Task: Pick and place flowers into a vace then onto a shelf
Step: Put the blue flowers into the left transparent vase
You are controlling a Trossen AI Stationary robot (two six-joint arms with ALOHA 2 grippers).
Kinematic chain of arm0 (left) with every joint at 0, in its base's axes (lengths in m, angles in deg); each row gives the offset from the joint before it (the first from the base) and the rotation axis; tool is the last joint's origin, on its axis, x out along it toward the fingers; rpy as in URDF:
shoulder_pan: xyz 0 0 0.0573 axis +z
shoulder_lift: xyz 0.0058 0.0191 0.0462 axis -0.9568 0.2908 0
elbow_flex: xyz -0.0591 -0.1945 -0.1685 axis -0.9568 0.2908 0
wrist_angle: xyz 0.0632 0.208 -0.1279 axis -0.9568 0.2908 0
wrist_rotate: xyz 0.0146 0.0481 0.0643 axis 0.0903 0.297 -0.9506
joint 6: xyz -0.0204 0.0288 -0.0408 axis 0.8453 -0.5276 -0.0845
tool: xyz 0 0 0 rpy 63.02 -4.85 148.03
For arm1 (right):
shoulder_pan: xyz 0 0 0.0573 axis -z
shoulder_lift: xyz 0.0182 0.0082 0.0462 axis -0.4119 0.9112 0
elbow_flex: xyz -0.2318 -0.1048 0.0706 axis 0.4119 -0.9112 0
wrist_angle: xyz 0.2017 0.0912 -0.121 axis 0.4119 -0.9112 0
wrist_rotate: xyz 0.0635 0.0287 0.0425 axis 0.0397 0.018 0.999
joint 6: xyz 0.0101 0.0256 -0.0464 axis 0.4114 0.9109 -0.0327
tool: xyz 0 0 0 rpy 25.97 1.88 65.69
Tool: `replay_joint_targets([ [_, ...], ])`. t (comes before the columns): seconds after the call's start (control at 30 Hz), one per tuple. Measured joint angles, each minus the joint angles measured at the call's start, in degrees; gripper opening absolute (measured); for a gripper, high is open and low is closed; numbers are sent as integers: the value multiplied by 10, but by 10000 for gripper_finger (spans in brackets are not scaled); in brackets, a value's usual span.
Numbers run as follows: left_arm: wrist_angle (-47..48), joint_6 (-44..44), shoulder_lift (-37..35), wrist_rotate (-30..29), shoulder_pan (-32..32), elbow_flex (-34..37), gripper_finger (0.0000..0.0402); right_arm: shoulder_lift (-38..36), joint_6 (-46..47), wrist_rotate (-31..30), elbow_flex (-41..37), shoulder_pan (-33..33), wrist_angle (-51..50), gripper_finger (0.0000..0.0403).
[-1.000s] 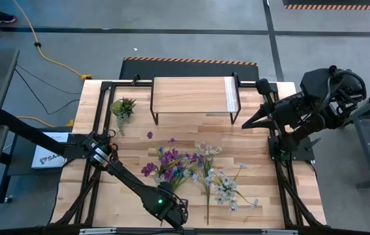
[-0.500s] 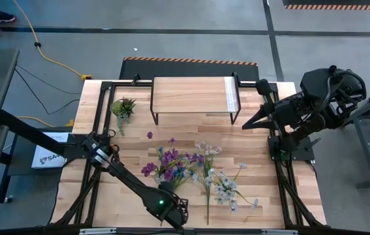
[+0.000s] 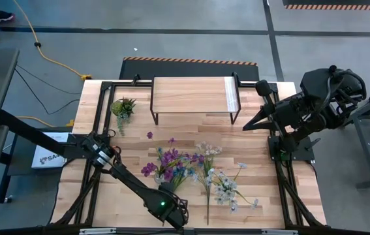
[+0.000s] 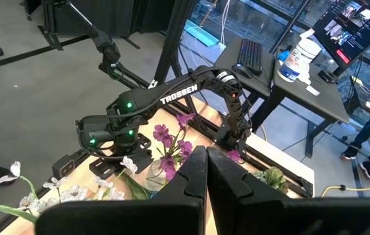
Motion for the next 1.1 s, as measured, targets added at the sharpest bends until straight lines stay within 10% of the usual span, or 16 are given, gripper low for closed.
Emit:
replay_joint_targets([
  [0.6, -22, -1, 2, -4, 0, 1, 29, 0, 2, 1, 0, 0, 0, 0],
  [1.1, 15, -58, 8, 2, 0, -51, 29, 0, 2, 1, 0, 0, 0, 0],
])
